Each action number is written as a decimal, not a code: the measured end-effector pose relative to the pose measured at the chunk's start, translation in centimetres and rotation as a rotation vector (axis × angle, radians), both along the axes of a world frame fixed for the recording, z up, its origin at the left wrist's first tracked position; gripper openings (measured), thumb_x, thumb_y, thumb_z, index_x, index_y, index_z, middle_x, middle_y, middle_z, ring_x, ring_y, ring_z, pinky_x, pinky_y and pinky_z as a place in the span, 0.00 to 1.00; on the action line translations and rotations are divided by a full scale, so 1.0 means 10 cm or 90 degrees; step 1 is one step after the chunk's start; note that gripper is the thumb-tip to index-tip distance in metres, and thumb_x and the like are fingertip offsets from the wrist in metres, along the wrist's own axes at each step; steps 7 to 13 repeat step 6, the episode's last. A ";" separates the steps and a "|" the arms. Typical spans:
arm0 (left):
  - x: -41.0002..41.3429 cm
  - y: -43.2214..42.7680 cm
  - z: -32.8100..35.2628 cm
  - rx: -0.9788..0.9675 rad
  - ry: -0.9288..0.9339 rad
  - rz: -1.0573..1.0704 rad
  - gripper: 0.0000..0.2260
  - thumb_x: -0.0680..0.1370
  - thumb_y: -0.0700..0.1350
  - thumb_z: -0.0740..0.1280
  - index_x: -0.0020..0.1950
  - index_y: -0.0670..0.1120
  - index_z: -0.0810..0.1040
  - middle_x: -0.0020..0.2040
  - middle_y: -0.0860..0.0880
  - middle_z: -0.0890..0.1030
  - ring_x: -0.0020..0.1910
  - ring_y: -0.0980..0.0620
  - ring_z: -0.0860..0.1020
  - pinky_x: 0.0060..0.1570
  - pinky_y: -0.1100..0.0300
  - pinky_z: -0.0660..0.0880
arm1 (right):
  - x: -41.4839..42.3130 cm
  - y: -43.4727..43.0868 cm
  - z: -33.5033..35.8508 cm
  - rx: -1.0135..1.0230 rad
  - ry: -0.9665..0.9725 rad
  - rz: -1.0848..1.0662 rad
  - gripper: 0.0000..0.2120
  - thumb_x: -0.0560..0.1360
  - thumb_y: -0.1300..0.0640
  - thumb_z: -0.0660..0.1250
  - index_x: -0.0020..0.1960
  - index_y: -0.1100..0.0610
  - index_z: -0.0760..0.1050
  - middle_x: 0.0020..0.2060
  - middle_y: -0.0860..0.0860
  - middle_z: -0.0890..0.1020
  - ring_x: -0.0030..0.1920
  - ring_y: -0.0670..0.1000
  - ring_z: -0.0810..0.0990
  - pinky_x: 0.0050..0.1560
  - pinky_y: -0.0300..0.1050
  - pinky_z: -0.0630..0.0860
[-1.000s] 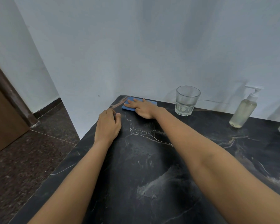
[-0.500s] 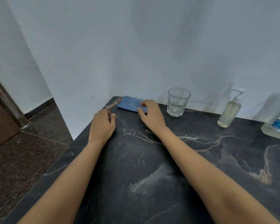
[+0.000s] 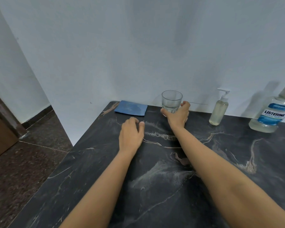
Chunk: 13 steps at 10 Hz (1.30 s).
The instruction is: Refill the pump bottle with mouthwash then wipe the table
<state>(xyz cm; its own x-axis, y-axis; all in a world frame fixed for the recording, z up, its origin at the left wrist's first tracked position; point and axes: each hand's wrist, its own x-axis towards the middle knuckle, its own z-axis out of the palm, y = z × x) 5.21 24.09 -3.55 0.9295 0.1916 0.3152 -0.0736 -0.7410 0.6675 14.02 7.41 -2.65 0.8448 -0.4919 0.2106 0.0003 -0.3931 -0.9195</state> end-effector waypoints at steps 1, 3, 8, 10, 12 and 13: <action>-0.01 -0.09 -0.05 0.029 -0.002 -0.016 0.12 0.81 0.53 0.59 0.53 0.46 0.74 0.50 0.49 0.77 0.53 0.50 0.74 0.52 0.52 0.74 | 0.04 -0.08 -0.02 0.004 -0.008 0.055 0.35 0.61 0.51 0.79 0.61 0.55 0.64 0.56 0.51 0.75 0.59 0.55 0.75 0.56 0.47 0.72; -0.02 -0.10 -0.09 0.085 -0.026 -0.055 0.11 0.81 0.52 0.59 0.52 0.45 0.74 0.50 0.49 0.77 0.52 0.50 0.73 0.49 0.55 0.72 | -0.02 -0.20 -0.06 -0.014 -0.023 0.082 0.31 0.63 0.52 0.77 0.59 0.54 0.65 0.52 0.48 0.73 0.52 0.49 0.72 0.49 0.44 0.70; -0.03 -0.15 -0.07 0.167 -0.010 -0.050 0.11 0.82 0.52 0.58 0.51 0.45 0.73 0.49 0.47 0.77 0.52 0.48 0.73 0.50 0.53 0.72 | -0.21 -0.31 -0.07 -0.005 -0.031 0.090 0.34 0.63 0.54 0.79 0.62 0.61 0.65 0.58 0.55 0.73 0.58 0.54 0.74 0.54 0.43 0.72; -0.03 -0.15 -0.07 0.167 -0.010 -0.050 0.11 0.82 0.52 0.58 0.51 0.45 0.73 0.49 0.47 0.77 0.52 0.48 0.73 0.50 0.53 0.72 | -0.21 -0.31 -0.07 -0.005 -0.031 0.090 0.34 0.63 0.54 0.79 0.62 0.61 0.65 0.58 0.55 0.73 0.58 0.54 0.74 0.54 0.43 0.72; -0.03 -0.15 -0.07 0.167 -0.010 -0.050 0.11 0.82 0.52 0.58 0.51 0.45 0.73 0.49 0.47 0.77 0.52 0.48 0.73 0.50 0.53 0.72 | -0.21 -0.31 -0.07 -0.005 -0.031 0.090 0.34 0.63 0.54 0.79 0.62 0.61 0.65 0.58 0.55 0.73 0.58 0.54 0.74 0.54 0.43 0.72; -0.03 -0.15 -0.07 0.167 -0.010 -0.050 0.11 0.82 0.52 0.58 0.51 0.45 0.73 0.49 0.47 0.77 0.52 0.48 0.73 0.50 0.53 0.72 | -0.21 -0.31 -0.07 -0.005 -0.031 0.090 0.34 0.63 0.54 0.79 0.62 0.61 0.65 0.58 0.55 0.73 0.58 0.54 0.74 0.54 0.43 0.72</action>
